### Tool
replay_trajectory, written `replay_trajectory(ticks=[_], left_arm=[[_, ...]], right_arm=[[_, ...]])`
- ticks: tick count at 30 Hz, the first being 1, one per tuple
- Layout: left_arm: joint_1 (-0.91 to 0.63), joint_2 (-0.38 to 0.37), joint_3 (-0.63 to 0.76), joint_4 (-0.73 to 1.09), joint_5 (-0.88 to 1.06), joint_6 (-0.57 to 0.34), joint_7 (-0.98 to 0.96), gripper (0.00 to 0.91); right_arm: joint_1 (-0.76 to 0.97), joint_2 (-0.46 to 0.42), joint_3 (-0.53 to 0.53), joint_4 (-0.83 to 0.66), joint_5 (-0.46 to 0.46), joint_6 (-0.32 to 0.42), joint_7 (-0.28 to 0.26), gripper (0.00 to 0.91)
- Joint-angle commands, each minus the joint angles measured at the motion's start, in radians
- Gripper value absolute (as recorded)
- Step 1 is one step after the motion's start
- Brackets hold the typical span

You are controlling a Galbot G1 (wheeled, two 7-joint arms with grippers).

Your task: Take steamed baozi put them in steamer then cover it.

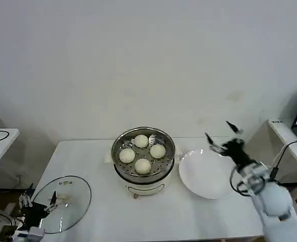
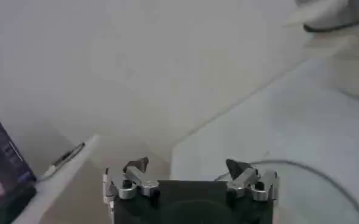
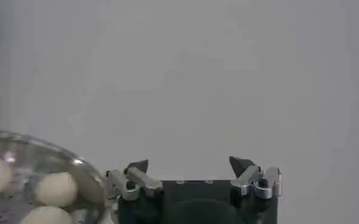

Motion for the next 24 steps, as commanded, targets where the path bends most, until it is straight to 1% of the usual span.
replay_trajectory(ticks=[1,6,11,20,24], left_arm=[[0.186,-0.006,-0.027,-0.026,0.461,-0.051,-0.083,0.907],[0.211,-0.023,-0.023,-0.011,0.619,-0.065,-0.104,0.907],[0.202,-0.022,0.007,0.005,0.703,-0.065,-0.106,0.907],[0.059,0.03,0.102,0.08,0.733,-0.044,-0.095,0.907],[-0.02,0.068,0.139,0.118,0.73,-0.026,-0.076,0.907]], right_arm=[[-0.278,0.191,0.243,-0.047,-0.031,0.195,0.018,0.907],[-0.253,0.203,0.221,-0.105,-0.062,0.219,0.034,0.907],[-0.234,0.217,0.203,-0.138,-0.067,0.227,0.045,0.907],[-0.241,0.224,0.186,-0.165,-0.08,0.25,0.051,0.907],[-0.253,0.222,0.192,-0.16,-0.055,0.237,0.045,0.907]])
